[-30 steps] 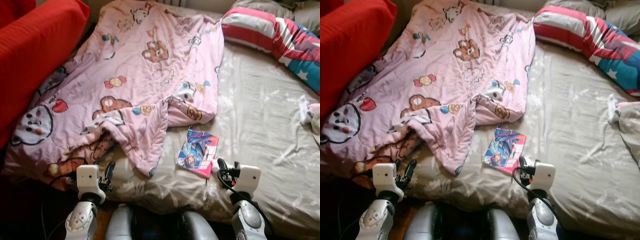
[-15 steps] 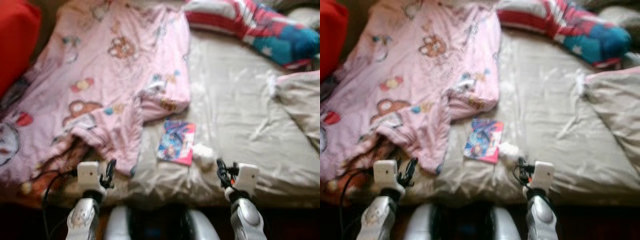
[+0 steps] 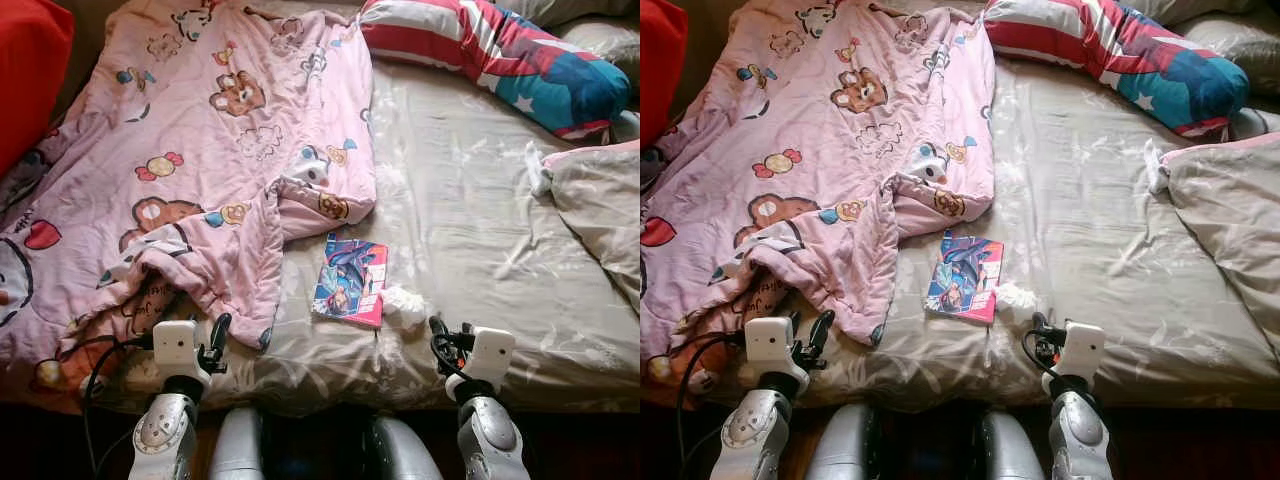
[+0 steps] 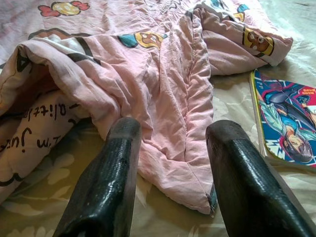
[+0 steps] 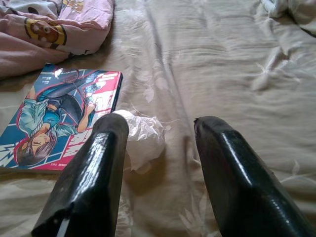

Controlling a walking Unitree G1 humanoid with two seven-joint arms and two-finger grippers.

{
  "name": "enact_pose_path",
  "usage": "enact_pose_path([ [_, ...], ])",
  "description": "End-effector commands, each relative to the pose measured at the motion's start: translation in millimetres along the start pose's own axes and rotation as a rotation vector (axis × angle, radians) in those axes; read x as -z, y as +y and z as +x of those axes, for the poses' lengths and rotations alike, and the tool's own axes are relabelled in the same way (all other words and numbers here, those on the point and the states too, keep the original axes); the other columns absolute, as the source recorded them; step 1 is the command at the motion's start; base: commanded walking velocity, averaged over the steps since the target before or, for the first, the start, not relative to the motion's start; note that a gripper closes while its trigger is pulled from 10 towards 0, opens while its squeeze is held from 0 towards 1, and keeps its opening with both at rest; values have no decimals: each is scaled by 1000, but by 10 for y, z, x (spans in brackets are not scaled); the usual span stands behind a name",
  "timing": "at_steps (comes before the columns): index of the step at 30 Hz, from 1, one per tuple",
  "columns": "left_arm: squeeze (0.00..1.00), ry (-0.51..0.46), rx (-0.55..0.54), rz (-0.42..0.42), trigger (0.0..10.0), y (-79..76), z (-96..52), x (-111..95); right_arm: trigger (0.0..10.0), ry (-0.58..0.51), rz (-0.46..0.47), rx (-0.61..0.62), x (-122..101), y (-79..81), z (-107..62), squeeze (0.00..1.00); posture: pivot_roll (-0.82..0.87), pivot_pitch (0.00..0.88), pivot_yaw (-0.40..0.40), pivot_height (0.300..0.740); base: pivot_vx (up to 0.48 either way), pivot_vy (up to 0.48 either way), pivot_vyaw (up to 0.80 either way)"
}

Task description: Clean up the room

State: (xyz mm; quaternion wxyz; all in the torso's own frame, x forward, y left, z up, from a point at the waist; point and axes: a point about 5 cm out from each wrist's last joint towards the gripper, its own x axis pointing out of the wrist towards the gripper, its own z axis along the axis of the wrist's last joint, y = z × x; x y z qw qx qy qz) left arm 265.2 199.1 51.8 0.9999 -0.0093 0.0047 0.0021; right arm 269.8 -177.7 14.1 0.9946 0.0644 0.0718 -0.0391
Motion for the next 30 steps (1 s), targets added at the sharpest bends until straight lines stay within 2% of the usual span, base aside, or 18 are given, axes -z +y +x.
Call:
enact_pose_path([
  [1,0,31,6,-1,10000,-11,-33,55,10000,19,-12,20,61,-63,-52,0,130,258,-62,650,0,0,688],
  [4,0,59,-15,9,10000,47,-81,124,10000,30,-14,18,78,-63,-52,0,129,257,-62,650,0,0,683],
  [8,0,66,-12,19,10000,70,-129,140,10000,34,4,31,88,-83,-57,0,132,263,-62,650,0,0,0],
  [16,0,54,-9,16,10000,39,-99,112,10000,40,-6,22,110,-68,-65,0,130,266,-64,650,0,0,0],
  [24,0,47,6,16,10000,-8,-78,95,10000,36,-34,13,111,-65,-67,0,130,269,-62,650,269,0,0],
  [28,0,47,8,17,10000,-9,-75,93,10000,39,-30,14,124,-63,-76,0,132,270,-60,650,303,0,734],
  [30,0,46,9,18,10000,-10,-75,91,10000,42,-14,21,132,-61,-79,0,131,270,-60,650,319,0,0],
])
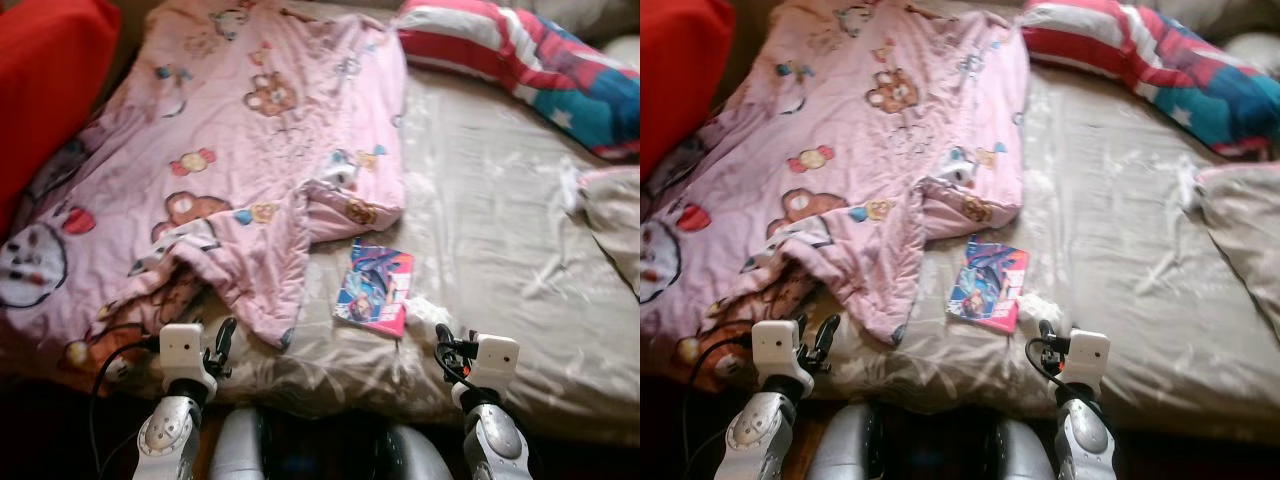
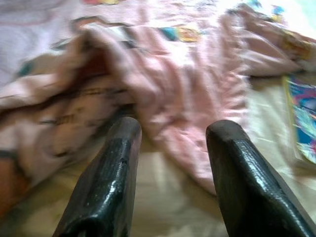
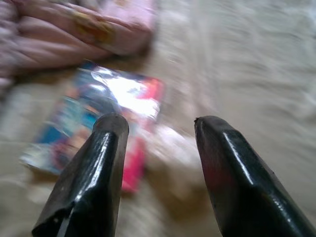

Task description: Clean up the room

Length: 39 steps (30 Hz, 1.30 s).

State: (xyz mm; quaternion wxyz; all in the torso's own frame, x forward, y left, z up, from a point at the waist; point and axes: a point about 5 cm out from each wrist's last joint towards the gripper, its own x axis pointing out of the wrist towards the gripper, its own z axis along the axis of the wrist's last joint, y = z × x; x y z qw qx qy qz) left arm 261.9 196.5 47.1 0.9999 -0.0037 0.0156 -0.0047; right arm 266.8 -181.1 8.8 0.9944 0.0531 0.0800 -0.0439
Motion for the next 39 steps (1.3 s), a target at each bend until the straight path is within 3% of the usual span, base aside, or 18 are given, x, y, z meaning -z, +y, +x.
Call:
enact_pose_path([
  [1,0,24,-4,6,10000,14,-41,42,10000,30,16,12,85,-16,-59,0,131,270,-59,650,319,0,0],
  [13,0,20,8,6,10000,-4,-27,28,10000,36,30,64,93,-53,-50,0,134,268,-57,650,321,0,0],
  [20,0,27,33,2,10000,-40,-18,26,10000,81,42,146,100,-165,-3,0,137,273,-56,650,0,0,0],
  [39,0,31,41,5,10000,-41,-3,15,10000,76,52,136,30,-124,90,0,143,277,-48,650,0,0,0],
])
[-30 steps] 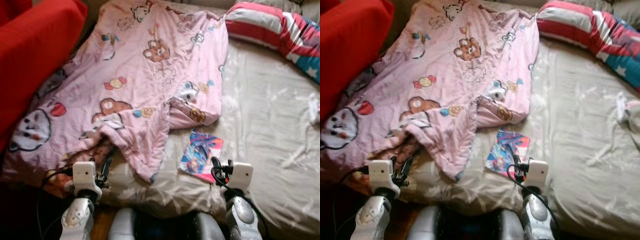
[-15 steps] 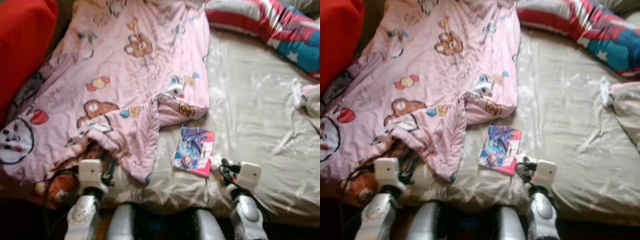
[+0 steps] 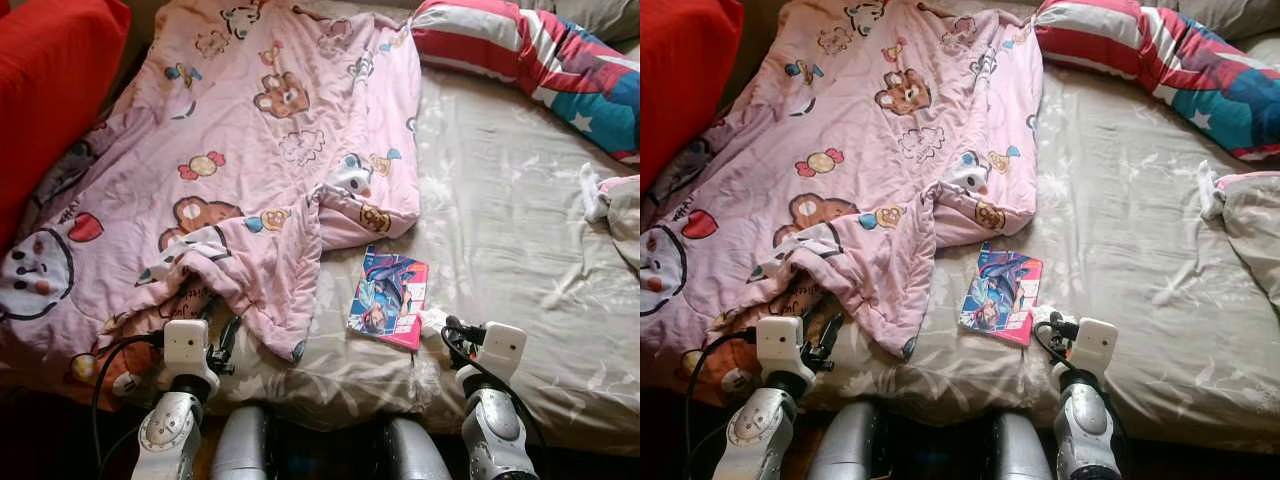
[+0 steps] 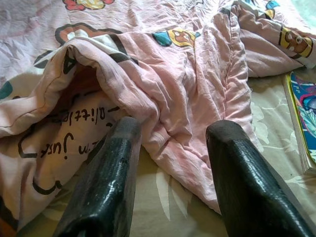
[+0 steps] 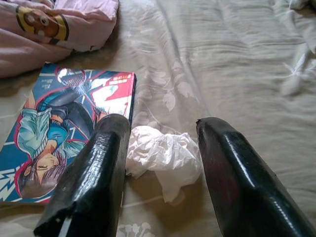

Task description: Clean up the room

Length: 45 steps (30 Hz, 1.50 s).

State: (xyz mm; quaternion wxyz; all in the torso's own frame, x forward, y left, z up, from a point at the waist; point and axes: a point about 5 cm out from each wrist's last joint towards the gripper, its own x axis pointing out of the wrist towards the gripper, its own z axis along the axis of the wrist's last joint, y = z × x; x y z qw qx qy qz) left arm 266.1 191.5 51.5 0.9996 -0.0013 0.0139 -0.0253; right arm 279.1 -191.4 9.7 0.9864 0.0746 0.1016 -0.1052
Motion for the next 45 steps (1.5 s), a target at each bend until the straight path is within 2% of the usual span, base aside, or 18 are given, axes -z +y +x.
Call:
enact_pose_path([
  [1,0,35,0,-1,10000,9,-45,62,10000,43,-10,11,82,-37,-35,0,144,277,-47,646,0,0,0],
  [6,0,37,2,1,10000,9,-45,62,10000,41,-15,13,93,-30,-43,0,146,276,-46,614,0,0,0],
  [13,0,38,6,2,10000,7,-43,61,10000,37,-25,18,68,-26,-20,0,150,277,-45,614,0,0,0],
  [25,0,28,21,5,10000,-15,-10,20,10000,18,-13,84,-272,-77,264,0,162,276,-36,614,0,0,0],
  [28,0,29,28,7,10000,-31,-1,11,10000,30,-24,83,-395,-39,366,0,164,276,-34,614,0,0,0],
  [32,0,27,30,9,10000,-30,5,2,10000,57,-50,78,-429,-10,407,0,169,277,-33,614,0,0,0],
  [37,0,19,33,16,10000,-40,52,-27,10000,56,-35,73,-541,51,480,0,165,297,-24,614,343,0,0],
  [45,0,-2,64,19,10000,-114,148,-109,10000,115,-49,103,-465,41,465,0,169,323,-11,614,395,0,0],
])
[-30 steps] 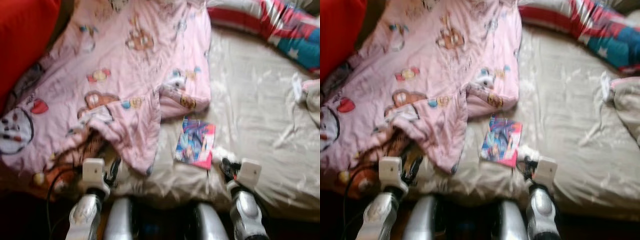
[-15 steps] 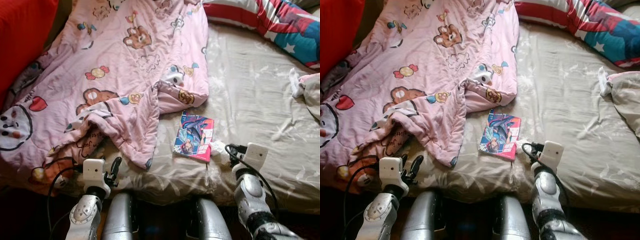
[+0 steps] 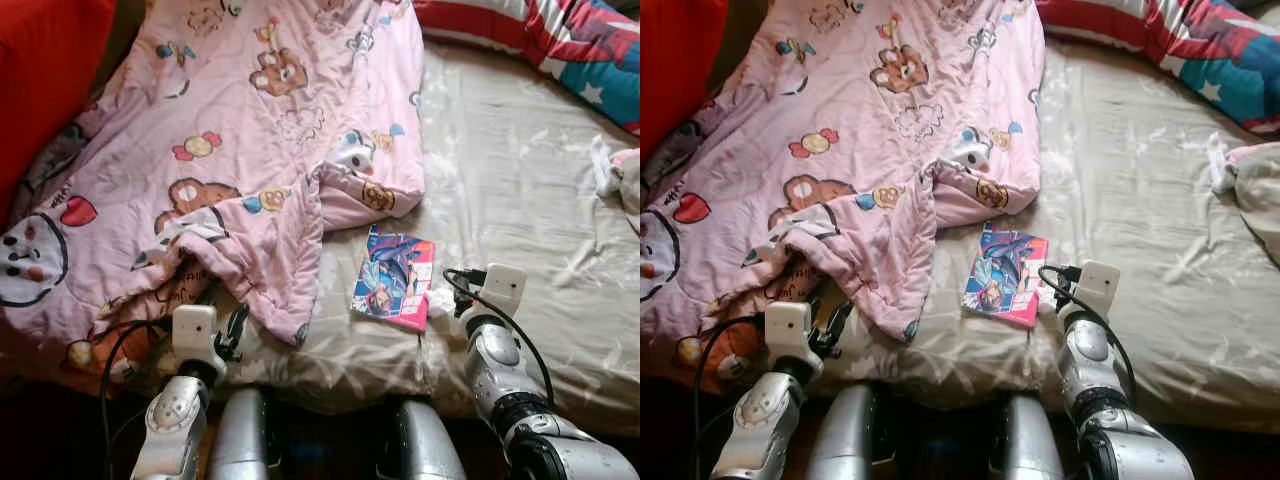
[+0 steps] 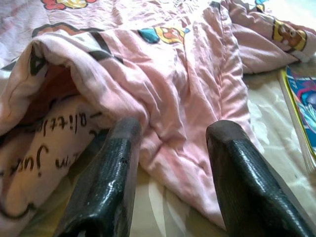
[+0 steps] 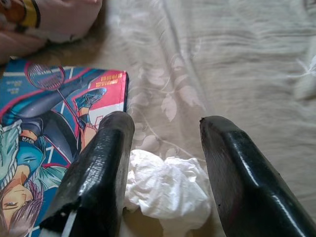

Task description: Clean up the room

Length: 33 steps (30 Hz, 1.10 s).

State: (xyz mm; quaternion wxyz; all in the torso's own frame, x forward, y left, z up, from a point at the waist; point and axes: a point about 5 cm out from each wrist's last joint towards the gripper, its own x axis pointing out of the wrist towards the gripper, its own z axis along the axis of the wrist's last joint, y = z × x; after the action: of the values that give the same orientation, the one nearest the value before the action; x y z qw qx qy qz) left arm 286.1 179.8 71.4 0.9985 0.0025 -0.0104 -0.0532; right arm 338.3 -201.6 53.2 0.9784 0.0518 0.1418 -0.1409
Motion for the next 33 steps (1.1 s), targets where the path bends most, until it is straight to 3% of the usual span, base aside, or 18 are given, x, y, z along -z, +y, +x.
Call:
enact_pose_path([
  [1,0,44,12,8,10000,-15,-54,87,10000,60,-16,27,105,-60,-19,0,170,324,-10,614,401,0,0],
  [11,0,35,45,8,10000,-58,-166,46,10000,89,-39,12,80,-101,7,0,193,381,5,614,111,0,0],
  [12,0,33,46,9,10000,-58,-183,38,10000,89,-39,13,77,-103,9,678,200,394,10,614,0,0,0],
  [13,0,32,47,10,10000,-59,-193,30,10000,89,-40,13,73,-104,11,678,202,397,11,614,0,0,0],
  [14,0,29,48,10,10000,-62,-196,12,10000,91,-45,15,53,-101,20,1000,207,407,15,614,0,0,0],
  [33,0,52,88,28,10000,-75,-321,-73,10000,-30,-59,-36,-270,-19,105,1000,217,445,49,614,0,0,0],
])
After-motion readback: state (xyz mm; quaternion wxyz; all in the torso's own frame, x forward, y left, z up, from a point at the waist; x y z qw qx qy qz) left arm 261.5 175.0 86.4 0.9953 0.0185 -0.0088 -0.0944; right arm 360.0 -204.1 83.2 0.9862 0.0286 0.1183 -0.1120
